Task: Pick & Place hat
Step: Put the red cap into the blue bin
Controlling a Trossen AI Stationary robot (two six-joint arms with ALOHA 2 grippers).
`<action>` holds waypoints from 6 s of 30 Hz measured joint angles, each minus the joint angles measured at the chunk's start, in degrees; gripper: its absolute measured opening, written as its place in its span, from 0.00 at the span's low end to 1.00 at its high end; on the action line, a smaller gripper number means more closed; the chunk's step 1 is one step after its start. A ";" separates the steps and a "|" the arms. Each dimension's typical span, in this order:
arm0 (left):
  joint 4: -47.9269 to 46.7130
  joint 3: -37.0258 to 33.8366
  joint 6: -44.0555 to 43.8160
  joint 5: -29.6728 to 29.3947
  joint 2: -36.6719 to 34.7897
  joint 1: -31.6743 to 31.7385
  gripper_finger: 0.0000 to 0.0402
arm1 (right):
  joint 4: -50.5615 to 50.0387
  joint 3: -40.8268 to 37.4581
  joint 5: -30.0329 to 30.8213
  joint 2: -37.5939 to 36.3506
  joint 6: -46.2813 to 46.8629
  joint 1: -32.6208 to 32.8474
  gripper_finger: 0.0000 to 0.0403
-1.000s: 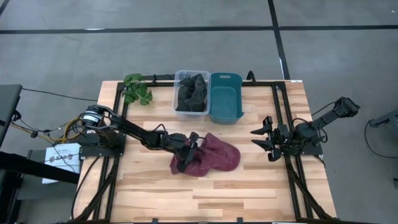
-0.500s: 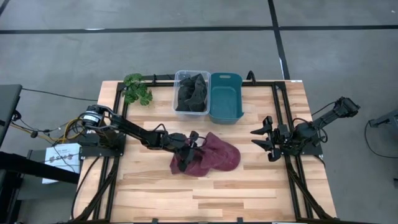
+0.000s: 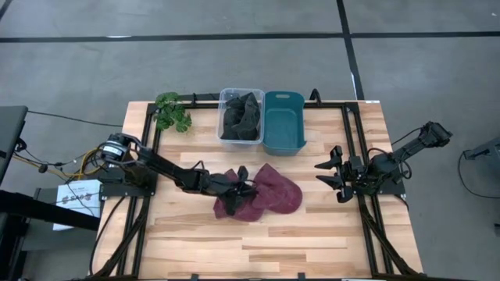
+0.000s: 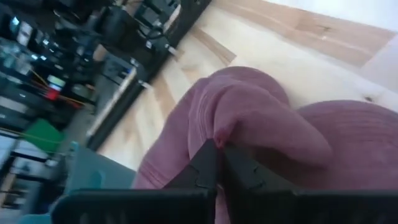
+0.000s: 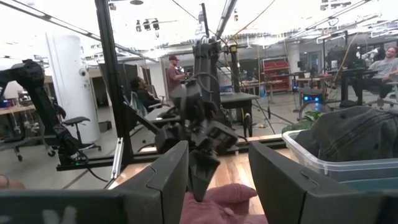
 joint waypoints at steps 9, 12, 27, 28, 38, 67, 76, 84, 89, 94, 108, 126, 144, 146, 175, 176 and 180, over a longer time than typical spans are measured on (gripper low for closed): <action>6.11 0.00 8.70 -6.30 0.00 -2.45 0.02 | 0.61 0.00 0.20 0.00 0.02 0.00 0.40; 7.52 0.00 11.69 -7.42 0.00 -2.66 0.03 | 0.61 0.00 0.21 0.01 0.02 0.00 0.40; 8.29 0.15 12.12 -6.98 -11.92 -1.89 0.03 | 0.86 0.00 0.28 0.02 0.02 0.00 0.40; 7.92 0.15 12.13 -6.91 -12.87 -1.90 0.03 | 0.95 0.00 0.28 0.00 0.02 0.00 0.40; -0.96 0.15 9.56 -6.83 -21.27 -1.96 0.03 | 1.05 0.00 0.33 0.01 0.02 0.00 0.40; -5.35 18.62 -12.47 21.72 -22.76 26.19 0.03 | 3.59 0.00 0.55 0.00 -2.03 -0.02 0.40; -5.10 22.46 -22.52 28.26 -15.62 39.82 0.03 | 3.37 0.00 1.93 0.00 -3.11 -0.02 0.40; -1.60 27.48 -26.07 32.87 -3.07 40.54 0.03 | 3.09 0.00 3.44 0.01 -3.57 -0.02 0.40; -2.17 27.41 -26.05 32.89 3.70 40.29 0.03 | 1.65 0.00 3.41 0.02 -3.54 -0.02 0.40; -2.07 27.41 -25.45 32.51 8.97 40.15 0.03 | 1.73 0.00 3.37 0.02 -1.71 -0.02 0.40; -0.08 29.86 -22.99 29.44 8.67 41.67 0.03 | 1.60 0.00 3.23 0.02 -4.44 -0.02 0.40; -13.95 28.18 -20.83 23.17 8.76 34.87 0.05 | -0.12 0.00 3.10 0.00 -0.24 -0.02 0.40; -14.37 26.23 -18.56 20.45 7.70 34.18 0.34 | -0.72 0.01 3.23 0.00 0.02 -0.02 0.40; -15.36 26.14 -17.86 19.93 6.57 33.93 0.36 | -0.76 0.02 3.23 0.02 0.02 -0.02 0.40; -47.35 26.12 -20.30 20.49 -9.35 28.27 0.36 | -1.49 0.00 3.32 0.00 0.04 -0.02 0.40; -47.10 25.59 -20.57 21.06 -9.36 27.74 0.36 | -1.57 0.00 3.32 0.02 0.04 -0.02 0.40; -47.39 21.45 -21.11 21.92 -9.35 25.88 0.36 | -1.60 0.00 3.30 0.00 0.09 -0.02 0.40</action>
